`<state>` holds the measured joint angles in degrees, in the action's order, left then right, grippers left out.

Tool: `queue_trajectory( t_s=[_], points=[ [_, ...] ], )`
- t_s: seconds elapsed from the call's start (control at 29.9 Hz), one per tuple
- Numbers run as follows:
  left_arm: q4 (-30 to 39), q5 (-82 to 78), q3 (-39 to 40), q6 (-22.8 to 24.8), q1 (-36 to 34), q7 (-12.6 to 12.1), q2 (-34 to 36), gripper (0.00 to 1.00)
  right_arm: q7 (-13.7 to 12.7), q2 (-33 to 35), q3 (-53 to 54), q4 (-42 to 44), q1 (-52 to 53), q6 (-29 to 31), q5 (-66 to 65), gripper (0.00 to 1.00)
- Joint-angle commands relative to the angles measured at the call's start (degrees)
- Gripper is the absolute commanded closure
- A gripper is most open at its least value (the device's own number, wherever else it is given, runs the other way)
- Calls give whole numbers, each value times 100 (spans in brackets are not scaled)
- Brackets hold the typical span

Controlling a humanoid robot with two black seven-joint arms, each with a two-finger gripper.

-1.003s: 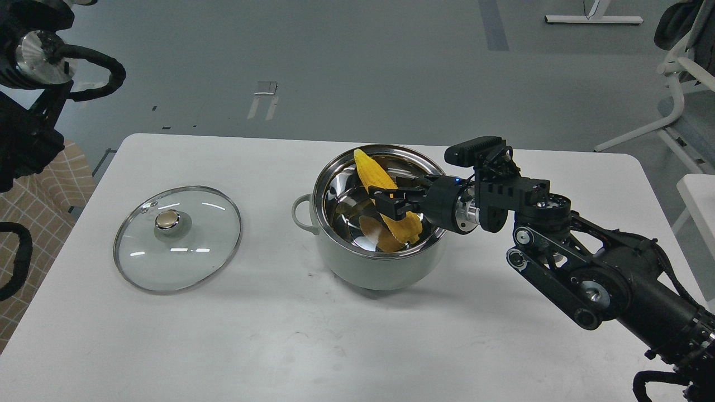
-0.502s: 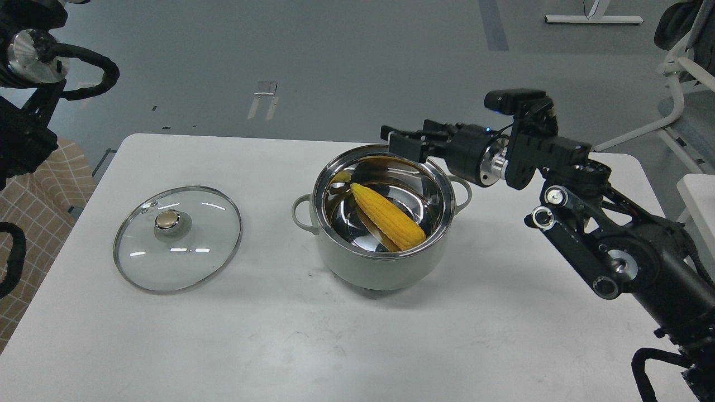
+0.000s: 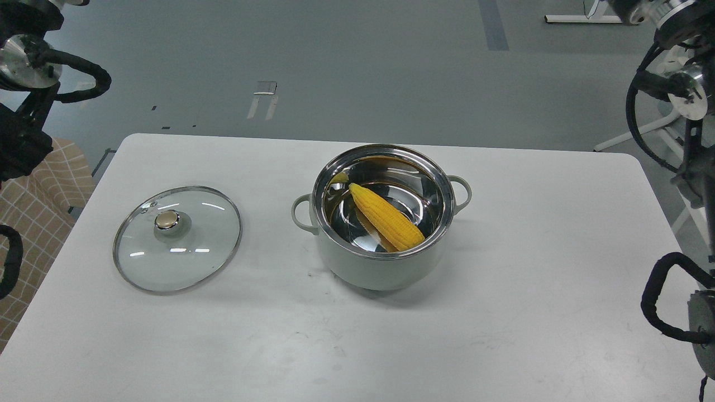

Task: Open pot and put corn in

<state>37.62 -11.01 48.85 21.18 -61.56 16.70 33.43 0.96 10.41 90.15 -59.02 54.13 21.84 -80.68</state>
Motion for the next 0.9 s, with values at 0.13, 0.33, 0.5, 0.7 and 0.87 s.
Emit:
queue_trajectory(
  t_s=[0.13,0.33,0.5,0.7,0.87],
  points=[
    [-79,55,2,-26,30,0,-21,2,18,805,20,1190,115,-330,3188,0],
    [-79,64,10,-61,145,0,-65,2,45,875,20,1938,98,-462,3955,0],
    [-88,108,19,-88,303,0,-205,2,45,814,28,1929,71,-462,3955,0],
    [-88,90,-25,-211,320,-26,-205,2,45,691,28,1868,71,-462,3964,0],
    [-71,99,-7,-237,487,-26,-205,2,45,612,29,1868,89,-479,3964,0]
  ],
)
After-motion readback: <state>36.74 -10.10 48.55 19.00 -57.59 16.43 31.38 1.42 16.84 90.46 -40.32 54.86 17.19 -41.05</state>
